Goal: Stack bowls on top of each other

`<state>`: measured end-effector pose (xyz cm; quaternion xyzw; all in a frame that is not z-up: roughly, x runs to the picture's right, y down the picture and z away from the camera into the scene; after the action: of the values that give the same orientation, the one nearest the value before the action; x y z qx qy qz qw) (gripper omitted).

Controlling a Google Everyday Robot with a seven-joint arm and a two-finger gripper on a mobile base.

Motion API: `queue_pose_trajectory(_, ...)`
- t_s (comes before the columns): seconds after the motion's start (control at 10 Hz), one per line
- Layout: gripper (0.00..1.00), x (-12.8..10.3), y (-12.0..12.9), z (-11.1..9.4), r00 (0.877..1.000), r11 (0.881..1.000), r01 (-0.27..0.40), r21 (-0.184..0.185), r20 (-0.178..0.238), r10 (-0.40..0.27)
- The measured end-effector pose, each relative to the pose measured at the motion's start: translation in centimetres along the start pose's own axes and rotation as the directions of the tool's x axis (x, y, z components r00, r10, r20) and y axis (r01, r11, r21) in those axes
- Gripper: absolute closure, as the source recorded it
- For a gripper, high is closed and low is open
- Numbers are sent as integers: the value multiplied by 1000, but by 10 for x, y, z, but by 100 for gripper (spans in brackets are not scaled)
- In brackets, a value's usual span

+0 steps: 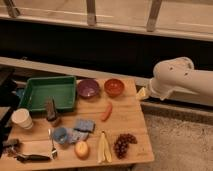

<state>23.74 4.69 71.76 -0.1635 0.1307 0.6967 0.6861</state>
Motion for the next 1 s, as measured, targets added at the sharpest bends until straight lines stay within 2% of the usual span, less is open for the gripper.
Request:
queue_pose_trajectory(0.5,20,-2,1,-1,1000,1000,10,3,2,-10)
queue_pose_trajectory(0.7,20,-18,20,-7,997,997,73,19,28,-73)
queue_pose_trajectory(0.9,20,-42,43,-13,993,995,99,21,68,-100)
queue_pose_trajectory(1.0,20,-65,51,-13,990,994,107,16,90,-108)
